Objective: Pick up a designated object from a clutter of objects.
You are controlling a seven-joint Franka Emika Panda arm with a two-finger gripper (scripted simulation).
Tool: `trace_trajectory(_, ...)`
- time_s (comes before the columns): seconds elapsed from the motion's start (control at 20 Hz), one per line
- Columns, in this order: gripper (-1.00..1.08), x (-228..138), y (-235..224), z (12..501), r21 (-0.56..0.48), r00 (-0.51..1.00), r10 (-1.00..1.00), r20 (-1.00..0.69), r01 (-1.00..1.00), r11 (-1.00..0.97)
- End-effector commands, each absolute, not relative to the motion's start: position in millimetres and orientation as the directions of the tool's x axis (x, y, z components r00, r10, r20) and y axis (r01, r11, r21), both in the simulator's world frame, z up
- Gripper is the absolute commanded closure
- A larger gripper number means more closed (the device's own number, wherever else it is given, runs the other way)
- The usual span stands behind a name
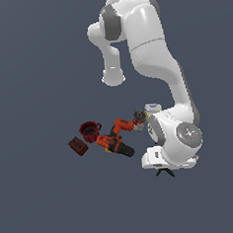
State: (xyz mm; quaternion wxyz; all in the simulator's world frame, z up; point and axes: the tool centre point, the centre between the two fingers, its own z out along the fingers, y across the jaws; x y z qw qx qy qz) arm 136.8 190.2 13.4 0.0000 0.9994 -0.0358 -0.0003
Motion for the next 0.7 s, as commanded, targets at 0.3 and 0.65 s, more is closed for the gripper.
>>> trace_trajectory(0.3,1.08,135.8,182.1,28.9,0.000,0.997,-0.072,0.000,-0.072,-0.997)
trace_trajectory(0.65,1.08,132.9,160.8,70.2,0.000,0.997,-0.072,0.000,-0.072,-0.997)
